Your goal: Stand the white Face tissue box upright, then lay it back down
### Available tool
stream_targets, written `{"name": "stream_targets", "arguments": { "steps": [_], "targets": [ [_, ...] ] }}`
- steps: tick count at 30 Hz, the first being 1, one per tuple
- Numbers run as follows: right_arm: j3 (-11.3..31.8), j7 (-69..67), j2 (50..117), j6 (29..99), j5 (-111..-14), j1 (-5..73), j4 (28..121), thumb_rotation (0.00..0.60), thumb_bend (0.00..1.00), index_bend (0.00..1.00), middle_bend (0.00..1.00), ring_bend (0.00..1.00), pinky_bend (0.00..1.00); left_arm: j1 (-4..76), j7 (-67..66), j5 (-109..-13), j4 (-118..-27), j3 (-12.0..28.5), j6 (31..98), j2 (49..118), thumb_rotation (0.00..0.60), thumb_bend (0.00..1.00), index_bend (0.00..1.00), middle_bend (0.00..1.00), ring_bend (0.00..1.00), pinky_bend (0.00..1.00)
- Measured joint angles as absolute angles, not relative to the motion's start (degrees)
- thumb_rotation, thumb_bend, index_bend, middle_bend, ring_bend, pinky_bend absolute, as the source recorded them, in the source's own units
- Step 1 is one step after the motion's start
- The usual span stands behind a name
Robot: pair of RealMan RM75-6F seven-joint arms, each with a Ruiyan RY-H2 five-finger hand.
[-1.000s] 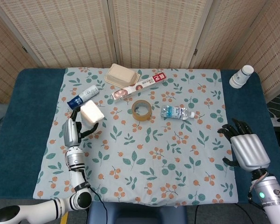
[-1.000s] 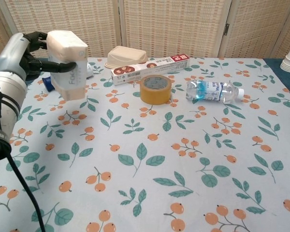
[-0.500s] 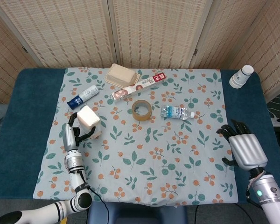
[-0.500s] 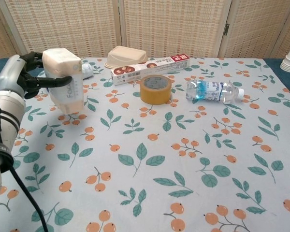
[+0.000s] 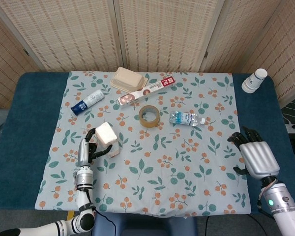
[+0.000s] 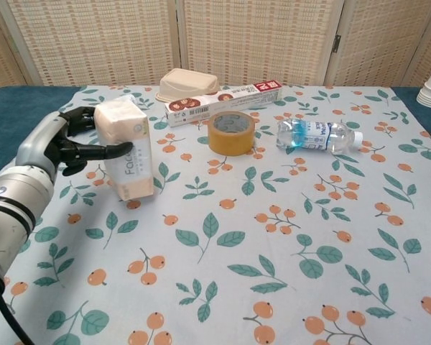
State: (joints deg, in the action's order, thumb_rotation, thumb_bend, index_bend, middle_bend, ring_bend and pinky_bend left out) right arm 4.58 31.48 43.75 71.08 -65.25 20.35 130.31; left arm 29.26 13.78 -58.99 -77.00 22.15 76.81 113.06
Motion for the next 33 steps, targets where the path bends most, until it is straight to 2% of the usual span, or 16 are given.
{"name": "stream_targets", "arguments": {
  "steps": [9, 28, 33],
  "targets": [
    [4.31, 32.30, 44.31, 70.97, -64.56, 20.78, 130.19, 0.600, 0.07, 0.28, 0.19, 0.05, 0.10, 28.75, 18.74, -61.88, -78.07, 23.10, 74.42, 111.49, 0.600, 0.22, 0.41, 0.63, 1.00, 1.00],
    [3.98, 33.13, 45.25, 70.46, -62.46, 21.81, 129.22, 0.600, 0.07, 0.28, 0.19, 0.05, 0.10, 27.93, 27.24, -67.35, -66.61, 20.72, 73.03, 114.84, 0.600, 0.21, 0.41, 0.62, 1.00, 1.00],
    [3.87, 33.15, 45.40, 70.42, -62.32, 21.96, 129.12, 0.600, 0.07, 0.26, 0.19, 0.05, 0.10, 27.62, 28.11, -68.24, -64.06, 20.04, 72.76, 115.48, 0.600, 0.20, 0.34, 0.58, 1.00, 1.00]
  ]
}}
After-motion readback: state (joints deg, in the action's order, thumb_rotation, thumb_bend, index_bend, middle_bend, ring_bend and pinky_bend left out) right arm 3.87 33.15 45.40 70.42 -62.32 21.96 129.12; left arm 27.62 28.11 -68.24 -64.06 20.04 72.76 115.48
